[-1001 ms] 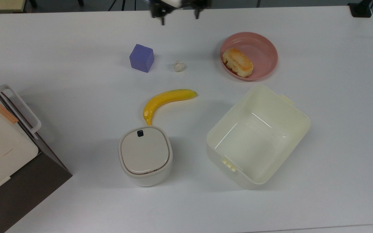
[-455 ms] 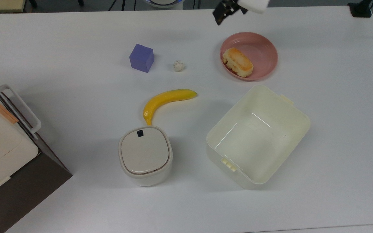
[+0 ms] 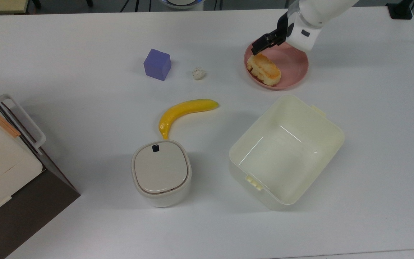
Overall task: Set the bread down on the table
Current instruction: 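Lower the gripper and close it on the bread slice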
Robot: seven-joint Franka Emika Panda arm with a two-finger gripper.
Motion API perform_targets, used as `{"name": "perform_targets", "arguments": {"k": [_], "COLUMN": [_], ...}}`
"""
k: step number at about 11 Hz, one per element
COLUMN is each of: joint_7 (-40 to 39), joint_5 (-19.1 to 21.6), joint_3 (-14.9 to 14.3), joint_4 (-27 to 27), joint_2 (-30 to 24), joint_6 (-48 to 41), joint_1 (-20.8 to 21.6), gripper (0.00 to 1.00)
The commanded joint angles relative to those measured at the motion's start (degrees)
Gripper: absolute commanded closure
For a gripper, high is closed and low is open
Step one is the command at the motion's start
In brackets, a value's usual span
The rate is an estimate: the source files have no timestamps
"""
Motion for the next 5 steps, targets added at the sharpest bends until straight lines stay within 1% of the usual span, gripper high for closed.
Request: {"name": "perform_targets", "arguments": {"k": [1,3,5], "joint_7": [0.7,0.8,0.7], "joint_5": [-1.3,-2.8,-3.4], "joint_3": [-0.1,-0.1,-0.1], "joint_4": [1.6,1.6,2.0], "joint_2": [1.0,2.1,2.8], "joint_6": [-0.2,-0.2,-0.2], "joint_1": [-0.4,-0.5,-1.1], "gripper": [0.00,0.01,0.01]}}
